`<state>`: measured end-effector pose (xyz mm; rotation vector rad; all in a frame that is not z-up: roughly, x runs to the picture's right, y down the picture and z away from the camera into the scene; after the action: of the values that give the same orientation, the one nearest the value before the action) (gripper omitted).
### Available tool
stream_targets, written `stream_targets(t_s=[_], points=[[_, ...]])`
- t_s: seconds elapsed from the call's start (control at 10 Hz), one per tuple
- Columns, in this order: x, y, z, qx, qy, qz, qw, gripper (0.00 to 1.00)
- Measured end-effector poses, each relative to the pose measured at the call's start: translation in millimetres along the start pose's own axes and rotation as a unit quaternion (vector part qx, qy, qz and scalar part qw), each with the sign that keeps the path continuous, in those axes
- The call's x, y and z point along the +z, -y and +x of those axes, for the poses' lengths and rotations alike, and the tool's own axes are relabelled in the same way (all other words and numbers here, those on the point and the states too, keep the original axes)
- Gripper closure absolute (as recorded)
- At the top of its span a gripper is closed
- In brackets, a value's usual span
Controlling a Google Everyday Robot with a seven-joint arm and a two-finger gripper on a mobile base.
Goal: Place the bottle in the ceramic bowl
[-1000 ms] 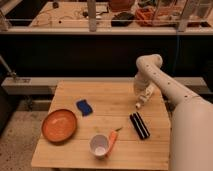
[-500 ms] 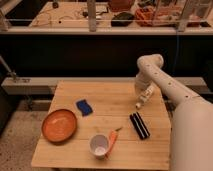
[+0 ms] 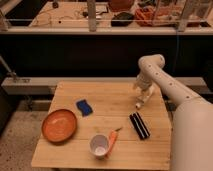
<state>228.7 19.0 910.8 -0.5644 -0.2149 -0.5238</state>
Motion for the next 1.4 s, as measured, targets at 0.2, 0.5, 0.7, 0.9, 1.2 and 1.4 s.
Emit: stream_targets(t_s=[0.2,0.5,0.7,0.9,1.2,1.4], points=[[8,-3,5,0.005,0.002,-0.001,1.0,0.28],[26,-14,7,0.008,0.005,-0.005,0.9999,0.2],[31,-24,7,0.012,0.006,-0.007,0.9999,0.2],[35,-19,6,0.008,0.01,-0.005,0.9999,0.2],[48,-29,11,0.012,0.012,-0.008,0.9998,0.2],[50,-29,10,0.012,0.014,-0.009,0.9998,0.2]])
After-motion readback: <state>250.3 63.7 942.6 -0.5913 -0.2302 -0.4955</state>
